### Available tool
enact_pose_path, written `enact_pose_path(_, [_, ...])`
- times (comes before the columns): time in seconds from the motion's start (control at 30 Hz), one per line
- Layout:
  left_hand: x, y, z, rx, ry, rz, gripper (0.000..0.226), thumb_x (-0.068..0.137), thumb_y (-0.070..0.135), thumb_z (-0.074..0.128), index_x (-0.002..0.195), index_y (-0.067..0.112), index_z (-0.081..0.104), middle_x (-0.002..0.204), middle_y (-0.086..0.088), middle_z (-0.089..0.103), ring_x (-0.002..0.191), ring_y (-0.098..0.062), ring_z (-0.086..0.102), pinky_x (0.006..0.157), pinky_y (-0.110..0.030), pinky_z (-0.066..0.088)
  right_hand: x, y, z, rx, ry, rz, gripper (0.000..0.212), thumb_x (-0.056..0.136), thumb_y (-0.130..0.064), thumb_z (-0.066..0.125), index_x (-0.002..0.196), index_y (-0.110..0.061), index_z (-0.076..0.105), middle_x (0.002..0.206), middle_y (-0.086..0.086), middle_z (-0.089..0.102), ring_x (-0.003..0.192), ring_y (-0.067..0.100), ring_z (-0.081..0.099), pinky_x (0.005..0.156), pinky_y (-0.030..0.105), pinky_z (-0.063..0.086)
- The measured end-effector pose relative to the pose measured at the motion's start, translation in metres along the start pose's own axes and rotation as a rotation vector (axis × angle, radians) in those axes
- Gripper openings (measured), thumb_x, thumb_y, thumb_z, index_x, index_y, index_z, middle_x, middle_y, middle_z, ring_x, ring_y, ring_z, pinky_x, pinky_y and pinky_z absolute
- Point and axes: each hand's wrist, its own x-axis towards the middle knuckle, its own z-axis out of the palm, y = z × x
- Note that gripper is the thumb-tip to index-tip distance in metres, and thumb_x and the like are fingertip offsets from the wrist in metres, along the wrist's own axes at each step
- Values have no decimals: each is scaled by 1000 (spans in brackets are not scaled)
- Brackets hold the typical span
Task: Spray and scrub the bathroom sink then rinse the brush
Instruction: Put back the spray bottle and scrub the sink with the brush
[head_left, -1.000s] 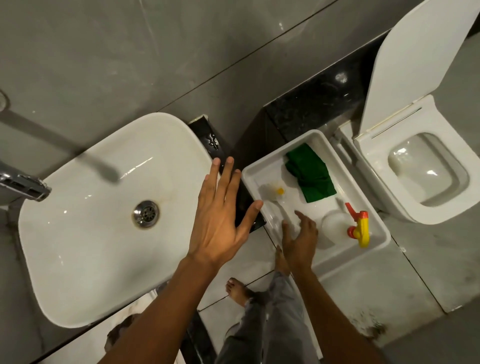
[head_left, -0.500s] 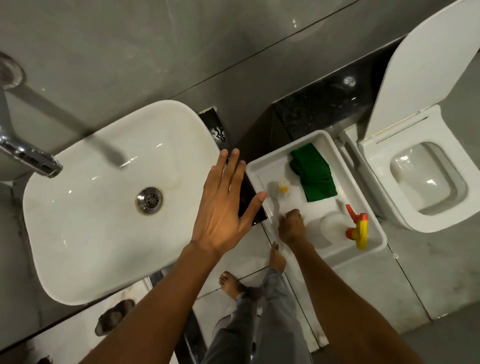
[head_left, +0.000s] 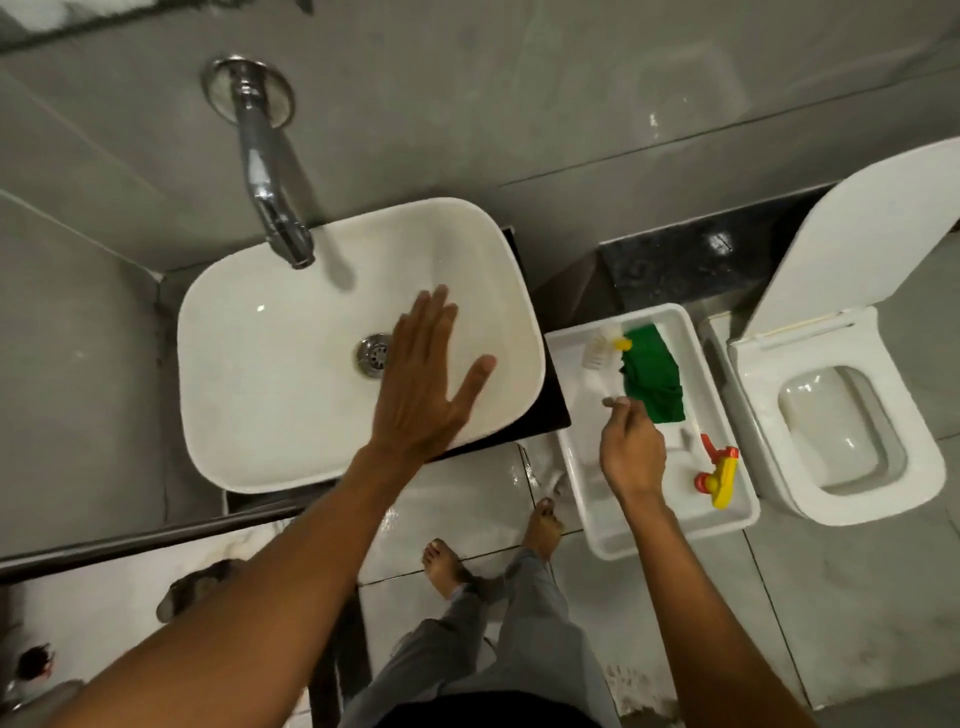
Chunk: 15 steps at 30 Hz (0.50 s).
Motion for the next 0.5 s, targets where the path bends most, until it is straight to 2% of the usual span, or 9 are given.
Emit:
enact_pose_path(0.1, [-22,-54,-27,61,91,-109,74,110,57,40,161,3,40,177,-12,29,166,-30,23,132,-54,24,-14,-43,-4,40,108,-156,39,114,-31,34,125,-14,67,113,10,75,106,35,71,82,31,46])
enact_pose_path(0.17, [-40,-85,-41,78,131,-202,72,110,56,43,161,4,40,177,-11,29,166,-31,23,132,-54,25,-25,-75,-7,49,126,-283,36,114,-32,36,124,-14,66,100,2,72,96,30,72,78,33,51])
enact_pose_path(0.27, [-61,-126,-60,129,215,-370,74,109,60,39,161,5,39,177,-12,28,166,-33,22,133,-56,19,-41,-121,-7,47,63,-424,38,115,-38,35,128,-16,63,96,3,74,89,27,72,73,42,58])
enact_pose_path(0.33, [-71,-150,-73,171,257,-480,78,109,65,34,160,5,40,176,-14,29,166,-34,21,134,-55,15,-45,-146,1,-41,-6,-527,38,114,-41,36,126,-18,64,92,6,76,84,32,72,66,38,53])
enact_pose_path(0.4, [-75,-166,-79,199,267,-563,82,108,68,31,159,4,42,176,-16,29,165,-35,22,134,-56,14,-43,-166,20,-220,-126,-537,37,114,-39,38,122,-15,66,92,12,76,87,39,70,66,34,43])
enact_pose_path(0.5, [-78,-175,-79,185,236,-633,82,107,66,31,159,4,42,176,-16,29,165,-35,22,134,-58,13,-33,-192,59,-549,-353,-347,36,111,-33,41,123,-8,63,119,20,72,110,42,67,80,39,46])
